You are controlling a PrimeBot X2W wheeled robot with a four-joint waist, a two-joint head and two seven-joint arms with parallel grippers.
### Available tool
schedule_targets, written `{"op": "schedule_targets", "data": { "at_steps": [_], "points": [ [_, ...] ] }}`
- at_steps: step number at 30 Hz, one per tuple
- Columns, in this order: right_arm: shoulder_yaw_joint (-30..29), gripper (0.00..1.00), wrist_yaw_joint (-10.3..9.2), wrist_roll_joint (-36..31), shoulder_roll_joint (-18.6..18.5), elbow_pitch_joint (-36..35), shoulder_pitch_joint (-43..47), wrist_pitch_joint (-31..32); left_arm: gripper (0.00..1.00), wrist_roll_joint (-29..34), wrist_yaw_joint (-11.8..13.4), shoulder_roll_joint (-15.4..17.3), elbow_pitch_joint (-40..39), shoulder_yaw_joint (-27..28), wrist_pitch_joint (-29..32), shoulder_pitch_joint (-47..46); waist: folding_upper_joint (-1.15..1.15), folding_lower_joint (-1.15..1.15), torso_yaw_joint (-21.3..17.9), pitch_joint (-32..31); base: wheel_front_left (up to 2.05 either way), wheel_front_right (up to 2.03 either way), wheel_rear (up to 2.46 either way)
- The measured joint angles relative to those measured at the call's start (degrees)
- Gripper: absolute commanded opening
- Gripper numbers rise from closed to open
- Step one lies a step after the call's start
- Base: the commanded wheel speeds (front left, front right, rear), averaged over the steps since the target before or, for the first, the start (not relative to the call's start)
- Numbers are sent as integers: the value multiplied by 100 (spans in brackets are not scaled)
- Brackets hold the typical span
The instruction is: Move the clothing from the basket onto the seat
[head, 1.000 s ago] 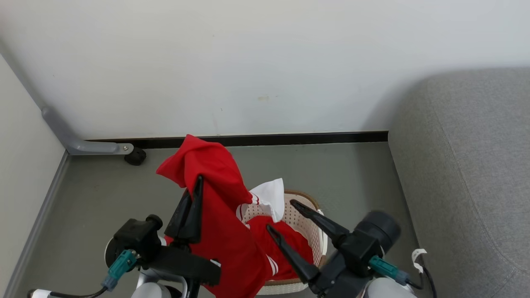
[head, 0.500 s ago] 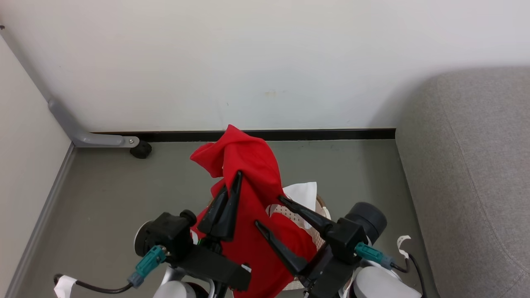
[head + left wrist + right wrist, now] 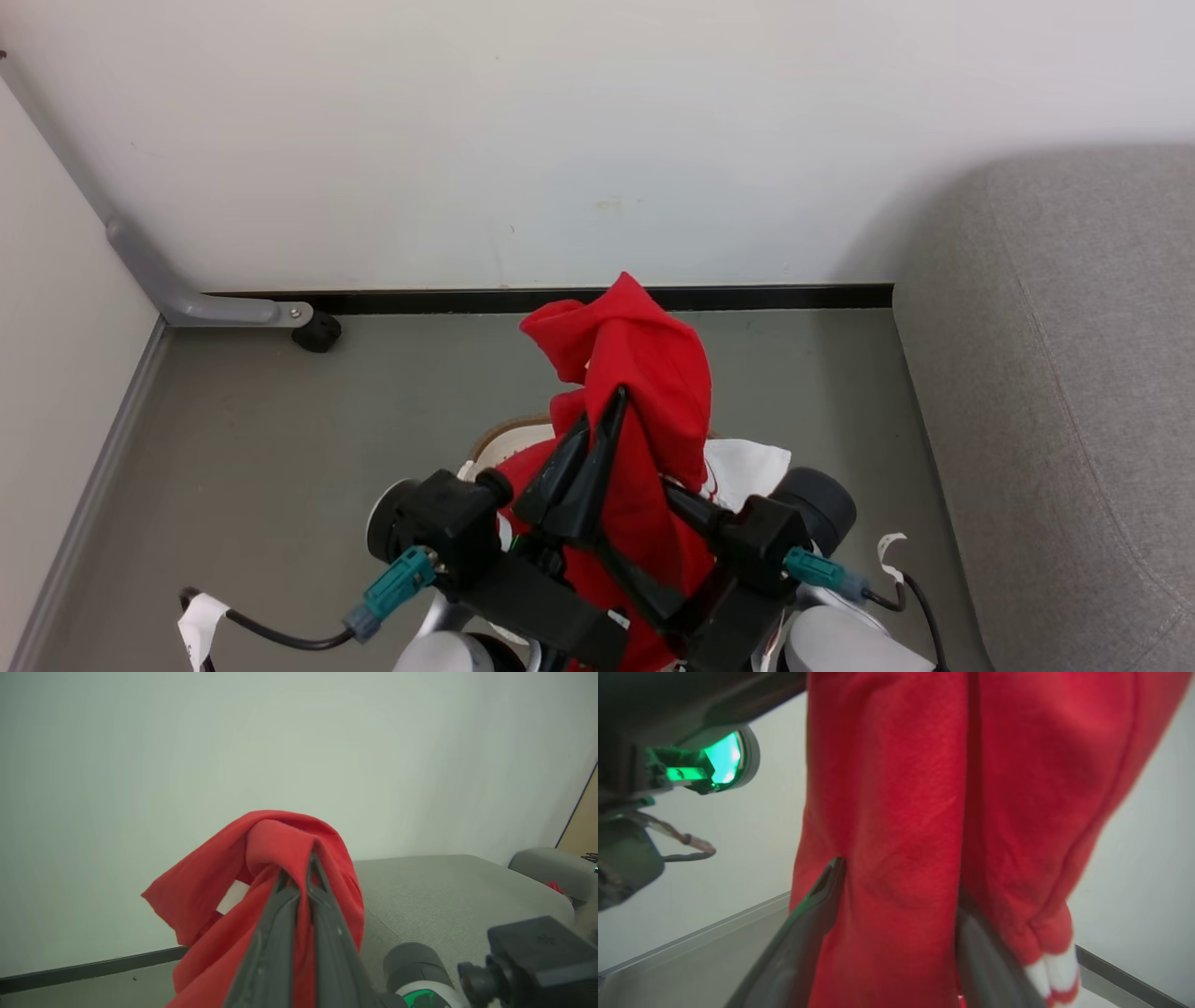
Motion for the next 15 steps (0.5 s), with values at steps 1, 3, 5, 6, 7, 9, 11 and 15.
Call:
{"op": "schedule_targets", "data": {
  "at_steps": [1, 3, 5, 6, 7, 9, 11, 15],
  "points": [
    [0, 49, 0, 0, 0, 0, 0, 0, 0, 0, 0, 0, 0, 0, 0, 0, 0, 0, 0, 0, 0, 0, 0],
    [11, 0, 0, 67, 4, 37, -14, 0, 0, -48, 44, -1, -20, -73, 44, -23, 0, 0, -6, 4, 0, 0, 0],
    [16, 0, 0, 94, 5, 63, -40, 0, 0, -105, 89, 0, -26, -94, 45, -25, 0, 0, -12, 8, 0, 0, 0],
    [19, 0, 0, 122, 7, 74, -50, 0, 0, -131, 90, 1, -27, -93, 52, -25, 0, 0, -16, 10, 0, 0, 0],
    [18, 0, 0, 154, 7, 77, -56, 0, 0, -142, 94, 1, -26, -89, 52, -26, 0, 0, -20, 12, 0, 0, 0],
    [12, 0, 0, 241, 9, 75, -56, 0, 0, -166, 135, -1, -23, -60, 76, -26, 0, 0, -30, 16, 0, 0, 0],
    [-13, 0, 0, 316, 9, 53, -54, 1, 20, -168, 163, -1, -12, 0, 99, -26, 0, 0, -43, 20, 0, 0, 0],
    [-196, 0, 0, 391, 7, -69, -49, 1, 95, -167, 218, 1, 33, 125, 105, -24, 0, 0, -78, 29, 0, 0, 0]
  ]
}}
